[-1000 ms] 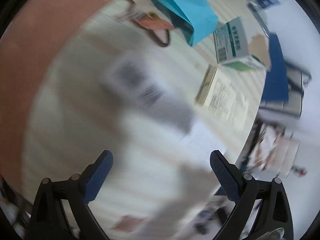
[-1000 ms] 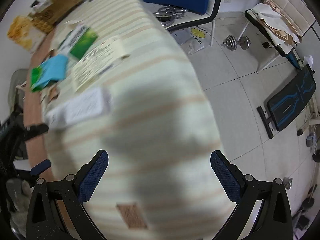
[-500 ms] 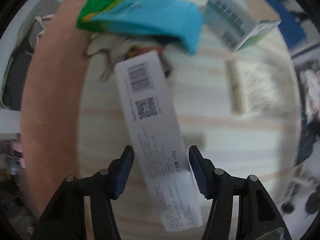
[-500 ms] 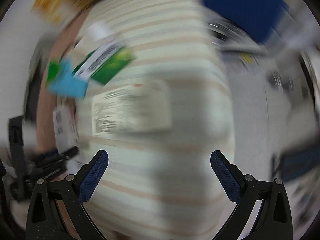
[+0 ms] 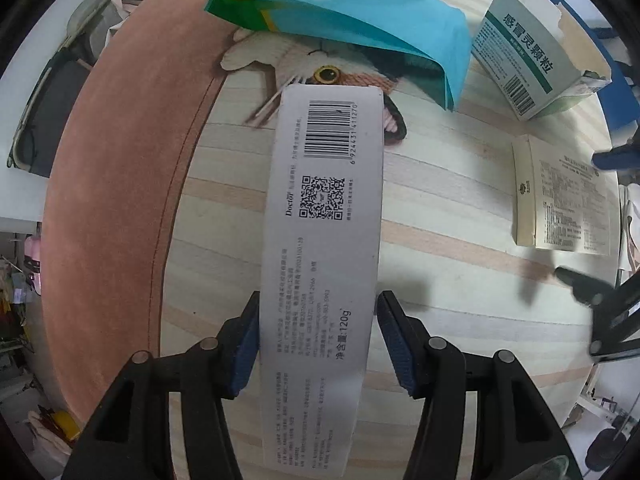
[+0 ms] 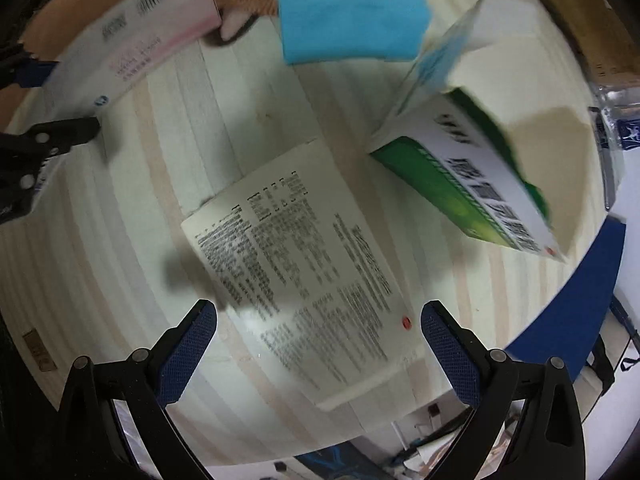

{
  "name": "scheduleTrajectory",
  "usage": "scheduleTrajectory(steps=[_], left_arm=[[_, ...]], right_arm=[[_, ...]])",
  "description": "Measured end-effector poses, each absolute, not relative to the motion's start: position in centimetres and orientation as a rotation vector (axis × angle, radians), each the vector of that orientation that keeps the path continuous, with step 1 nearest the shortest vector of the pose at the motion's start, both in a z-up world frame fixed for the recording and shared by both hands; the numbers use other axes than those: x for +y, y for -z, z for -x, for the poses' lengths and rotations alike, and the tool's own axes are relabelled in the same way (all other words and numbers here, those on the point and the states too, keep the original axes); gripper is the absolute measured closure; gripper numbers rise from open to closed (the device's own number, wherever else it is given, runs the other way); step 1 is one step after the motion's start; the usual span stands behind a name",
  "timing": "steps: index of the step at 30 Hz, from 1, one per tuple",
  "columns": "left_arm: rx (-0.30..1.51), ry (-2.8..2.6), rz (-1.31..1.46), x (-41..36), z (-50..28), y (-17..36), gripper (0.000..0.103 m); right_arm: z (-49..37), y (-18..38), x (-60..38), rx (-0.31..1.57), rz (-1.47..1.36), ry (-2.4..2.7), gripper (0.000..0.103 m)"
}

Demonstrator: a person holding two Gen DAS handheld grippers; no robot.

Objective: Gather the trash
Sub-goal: 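Grasp the white toothpaste box with the left tool while the right tool grasps the leaflet, then carry the toothpaste box and leaflet to the bin and open both tools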

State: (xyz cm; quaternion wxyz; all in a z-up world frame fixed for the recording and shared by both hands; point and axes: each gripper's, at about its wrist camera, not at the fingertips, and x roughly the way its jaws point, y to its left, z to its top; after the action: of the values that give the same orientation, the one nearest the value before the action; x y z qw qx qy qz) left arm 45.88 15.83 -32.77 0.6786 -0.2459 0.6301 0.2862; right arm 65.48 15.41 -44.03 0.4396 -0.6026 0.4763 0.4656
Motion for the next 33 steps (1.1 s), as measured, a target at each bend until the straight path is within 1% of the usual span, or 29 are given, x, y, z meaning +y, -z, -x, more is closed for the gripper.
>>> scheduleTrajectory(steps=[1,3,4,6,9,11,12,13,14,15,16,17,22,24,25,27,33], left_arm=[[1.413,-0.642,0.556,15.7,-45.8,32.8,0.050],[1.406,-0.648,0.556,16.1,-45.7,32.8,0.050],[1.403,-0.650,0.560,16.2,-45.3,32.6,0.050],[1.400,-0.655,0.570,16.3,-44.7,32.4,0.050],[1.400,-0.660,0.580,16.8,-43.2,32.2,0.050],[1.400,-0.659,0.586,17.0,-42.7,32.5,0.050],[1.400,-0.659,0.590,17.1,-42.5,32.5,0.050],[1.402,-0.661,0.589,17.8,-42.7,32.4,0.050],[1.403,-0.663,0.585,17.7,-42.8,32.5,0.050],[1.402,-0.663,0.582,17.6,-42.9,32.6,0.050],[1.399,-0.662,0.579,17.4,-43.3,32.6,0.057],[1.398,-0.663,0.574,17.2,-43.6,32.7,0.057],[1.392,-0.653,0.526,15.9,-44.2,31.8,0.058],[1.390,-0.648,0.516,15.9,-44.3,31.8,0.058],[1.388,-0.648,0.508,15.7,-44.2,31.5,0.058],[1.380,-0.648,0.500,15.3,-43.5,30.8,0.058],[1.345,-0.639,0.473,14.3,-41.5,28.7,0.059]], right_arm=[[-65.4,44.3,15.4,1.178,1.494,-1.148,0.001],[-65.6,44.1,15.5,1.172,1.438,-1.091,0.009],[-66.1,43.9,15.8,1.217,1.368,-1.063,0.010],[-67.4,43.3,15.2,1.362,1.187,-0.983,0.011],[-69.1,43.2,13.1,1.600,0.915,-0.830,0.010],[-70.0,43.5,11.6,1.800,0.668,-0.811,0.010],[-70.0,43.4,11.1,1.838,0.598,-0.833,0.010],[-70.0,43.0,11.0,1.816,0.585,-0.854,0.009],[-69.9,42.6,11.1,1.755,0.629,-0.856,0.005],[-69.6,42.4,11.2,1.687,0.690,-0.846,0.004],[-69.3,42.4,11.4,1.651,0.722,-0.844,0.004],[-68.8,42.5,11.6,1.620,0.744,-0.871,0.004],[-65.2,44.2,12.2,1.562,0.878,-0.929,0.004],[-64.2,45.2,12.1,1.541,0.909,-0.877,0.007],[-63.7,45.1,12.0,1.492,0.919,-0.854,0.011],[-63.1,44.7,11.7,1.460,0.894,-0.817,0.025],[-62.5,43.4,10.4,1.471,0.690,-0.706,0.026]])
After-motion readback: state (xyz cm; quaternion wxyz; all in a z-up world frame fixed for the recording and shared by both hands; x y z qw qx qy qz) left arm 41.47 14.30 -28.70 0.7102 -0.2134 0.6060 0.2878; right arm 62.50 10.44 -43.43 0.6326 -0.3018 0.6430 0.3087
